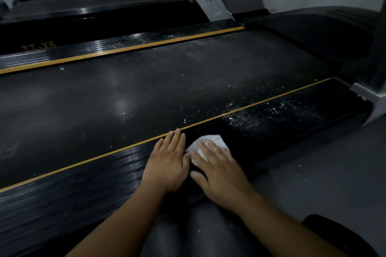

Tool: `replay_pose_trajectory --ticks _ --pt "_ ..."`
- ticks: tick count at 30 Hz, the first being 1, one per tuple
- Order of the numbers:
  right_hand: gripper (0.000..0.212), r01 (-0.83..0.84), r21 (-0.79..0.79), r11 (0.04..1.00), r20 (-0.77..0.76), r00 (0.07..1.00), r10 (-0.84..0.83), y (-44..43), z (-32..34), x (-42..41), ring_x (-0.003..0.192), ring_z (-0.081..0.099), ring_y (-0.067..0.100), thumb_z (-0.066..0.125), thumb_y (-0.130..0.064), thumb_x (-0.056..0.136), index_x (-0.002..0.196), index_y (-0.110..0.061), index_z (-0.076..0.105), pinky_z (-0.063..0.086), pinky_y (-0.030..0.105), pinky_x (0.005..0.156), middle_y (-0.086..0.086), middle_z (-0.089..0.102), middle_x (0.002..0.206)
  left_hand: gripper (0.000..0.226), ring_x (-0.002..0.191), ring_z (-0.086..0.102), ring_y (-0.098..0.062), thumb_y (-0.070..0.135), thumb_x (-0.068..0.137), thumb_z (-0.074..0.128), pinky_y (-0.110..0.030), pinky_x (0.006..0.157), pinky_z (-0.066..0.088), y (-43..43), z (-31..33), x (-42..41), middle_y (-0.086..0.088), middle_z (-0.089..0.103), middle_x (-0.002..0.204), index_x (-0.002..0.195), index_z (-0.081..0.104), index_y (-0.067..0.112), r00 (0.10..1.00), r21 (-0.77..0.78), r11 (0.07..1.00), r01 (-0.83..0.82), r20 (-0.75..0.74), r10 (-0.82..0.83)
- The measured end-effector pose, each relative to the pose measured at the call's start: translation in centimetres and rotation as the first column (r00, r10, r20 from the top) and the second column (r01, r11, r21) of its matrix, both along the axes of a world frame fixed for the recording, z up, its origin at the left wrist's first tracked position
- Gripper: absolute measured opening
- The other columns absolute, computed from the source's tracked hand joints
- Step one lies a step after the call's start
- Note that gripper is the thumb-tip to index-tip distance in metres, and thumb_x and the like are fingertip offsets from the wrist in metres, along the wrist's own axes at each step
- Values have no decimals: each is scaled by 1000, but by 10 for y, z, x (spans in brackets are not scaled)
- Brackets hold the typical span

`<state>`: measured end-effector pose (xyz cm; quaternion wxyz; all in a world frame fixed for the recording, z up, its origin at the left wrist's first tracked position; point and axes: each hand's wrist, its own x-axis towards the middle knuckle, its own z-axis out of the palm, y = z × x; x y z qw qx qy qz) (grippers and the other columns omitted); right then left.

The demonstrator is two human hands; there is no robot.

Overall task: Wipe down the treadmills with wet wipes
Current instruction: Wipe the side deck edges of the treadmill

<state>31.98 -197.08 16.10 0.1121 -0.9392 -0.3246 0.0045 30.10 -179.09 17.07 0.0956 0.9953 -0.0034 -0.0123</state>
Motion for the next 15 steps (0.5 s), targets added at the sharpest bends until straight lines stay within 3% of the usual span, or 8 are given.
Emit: replay_pose_trajectory --ticks 3,7,9,12,15 --pt "71 31 -10 999 54 998 -31 -34 -5 4 149 33 23 29 -64 97 150 -20 47 28 43 118 1 42 158 91 155 -12 -12 54 80 -17 -31 123 -8 -4 0 -1 2 -9 169 163 1 18 1000 16 1000 -13 8 12" --pt "110 186 -50 981 -56 980 -189 -19 13 41 155 6 18 -15 -82 78 160 -19 21 7 37 125 -2 15 168 92 155 -11 -11 55 80 -17 -30 122 -9 -5 1 0 3 -9 169 163 1 20 1000 14 1000 -24 3 24" --pt "103 120 -24 993 -97 988 -121 1 18 37 155 3 15 -12 -73 78 161 -21 19 2 34 124 -4 12 169 93 155 -10 -10 55 79 -17 -28 121 -11 -5 0 0 4 -7 169 163 3 20 1000 8 1000 -29 3 29" --pt "87 11 -4 1000 -94 995 -12 1 18 38 154 6 10 -1 -65 89 160 -22 24 4 31 125 -6 16 168 91 155 -8 -10 55 81 -14 -26 119 -11 -5 -1 0 3 -4 169 163 7 19 999 2 1000 -29 21 29" --pt "70 172 3 985 -70 983 -172 -3 15 66 154 11 14 16 -59 102 159 -18 25 8 34 125 -2 20 167 90 155 -7 -11 54 82 -14 -26 117 -12 -6 0 0 3 -4 169 163 7 19 999 20 999 -34 42 33"
